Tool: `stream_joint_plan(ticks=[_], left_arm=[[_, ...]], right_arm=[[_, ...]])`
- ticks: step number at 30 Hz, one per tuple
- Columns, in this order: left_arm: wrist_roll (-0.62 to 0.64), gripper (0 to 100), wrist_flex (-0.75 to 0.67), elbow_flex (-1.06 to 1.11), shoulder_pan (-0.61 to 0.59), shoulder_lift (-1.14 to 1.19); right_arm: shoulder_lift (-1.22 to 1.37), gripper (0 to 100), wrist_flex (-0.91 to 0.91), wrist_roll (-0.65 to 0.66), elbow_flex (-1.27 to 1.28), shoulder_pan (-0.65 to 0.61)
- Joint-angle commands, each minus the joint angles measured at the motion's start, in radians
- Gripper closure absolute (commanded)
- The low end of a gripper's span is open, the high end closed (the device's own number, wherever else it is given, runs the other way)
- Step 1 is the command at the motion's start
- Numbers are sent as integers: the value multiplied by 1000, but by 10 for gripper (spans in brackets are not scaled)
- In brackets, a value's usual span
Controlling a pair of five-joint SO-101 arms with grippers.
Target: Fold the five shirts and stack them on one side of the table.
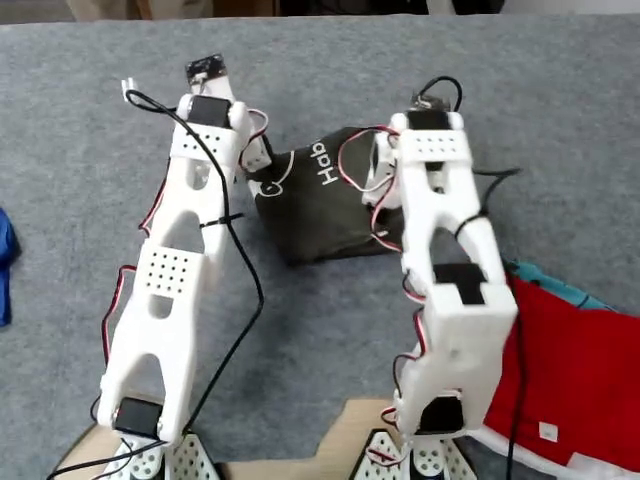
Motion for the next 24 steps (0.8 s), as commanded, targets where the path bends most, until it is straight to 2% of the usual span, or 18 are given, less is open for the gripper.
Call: stream_joint_plan(ticks=[1,6,14,19,24], left_arm=[[5,768,-9,-11,-5,25],[12,768,-11,-12,14,56],[17,776,-38,-12,38,56],[43,909,-84,-12,48,59],[43,981,-103,-12,72,64]], right_arm=[[90,584,-8,-95,-117,-31],[231,656,-3,-150,-226,-36],[338,778,64,-150,-340,-41],[374,910,92,-147,-381,-41],[384,977,94,-140,-395,-41]])
